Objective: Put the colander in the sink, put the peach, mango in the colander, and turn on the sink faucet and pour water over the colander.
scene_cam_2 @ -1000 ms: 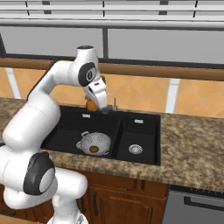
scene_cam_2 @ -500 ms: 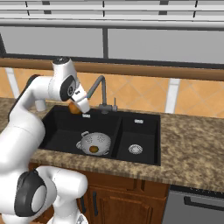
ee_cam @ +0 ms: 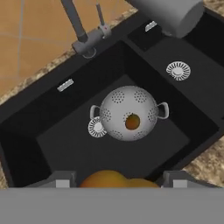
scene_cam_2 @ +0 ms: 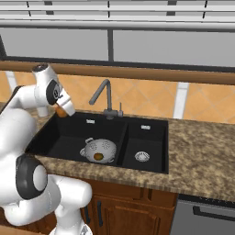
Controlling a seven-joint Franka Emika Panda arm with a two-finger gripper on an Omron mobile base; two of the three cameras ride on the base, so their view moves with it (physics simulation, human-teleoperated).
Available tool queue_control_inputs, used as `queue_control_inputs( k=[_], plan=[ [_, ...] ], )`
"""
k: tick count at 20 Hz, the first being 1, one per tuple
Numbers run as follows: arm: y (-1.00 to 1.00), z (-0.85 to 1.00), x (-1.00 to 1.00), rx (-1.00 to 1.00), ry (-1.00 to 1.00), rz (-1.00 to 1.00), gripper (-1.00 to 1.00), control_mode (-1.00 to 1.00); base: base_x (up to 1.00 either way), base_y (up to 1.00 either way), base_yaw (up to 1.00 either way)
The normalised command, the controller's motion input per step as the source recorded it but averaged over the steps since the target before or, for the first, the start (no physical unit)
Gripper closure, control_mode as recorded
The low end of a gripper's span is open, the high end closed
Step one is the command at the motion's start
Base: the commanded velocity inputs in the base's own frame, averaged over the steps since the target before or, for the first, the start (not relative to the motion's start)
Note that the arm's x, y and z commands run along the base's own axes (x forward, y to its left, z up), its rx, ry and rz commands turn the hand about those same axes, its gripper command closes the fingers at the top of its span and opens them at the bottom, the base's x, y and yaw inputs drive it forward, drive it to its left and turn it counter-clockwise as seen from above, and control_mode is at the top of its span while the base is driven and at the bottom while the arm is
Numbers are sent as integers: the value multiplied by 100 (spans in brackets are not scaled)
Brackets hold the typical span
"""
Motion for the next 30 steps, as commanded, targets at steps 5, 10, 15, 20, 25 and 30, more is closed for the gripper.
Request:
queue_control_inputs(
  k=[5, 10, 15, 20, 25, 30],
  plan=[
    [23, -71, 47, -22, 0, 1, 100, -100, 0, 0, 0],
    [0, -62, 45, -15, 0, 5, 100, -100, 0, 0, 0],
    [-10, -45, 48, -1, 7, 7, 100, -100, 0, 0, 0],
    [-21, -50, 18, 0, 3, 1, 100, -100, 0, 0, 0],
    [-52, -55, 0, 0, 0, 0, 100, -100, 0, 0, 0],
    [-31, -57, 0, -4, 2, 0, 100, -100, 0, 0, 0]
  ],
)
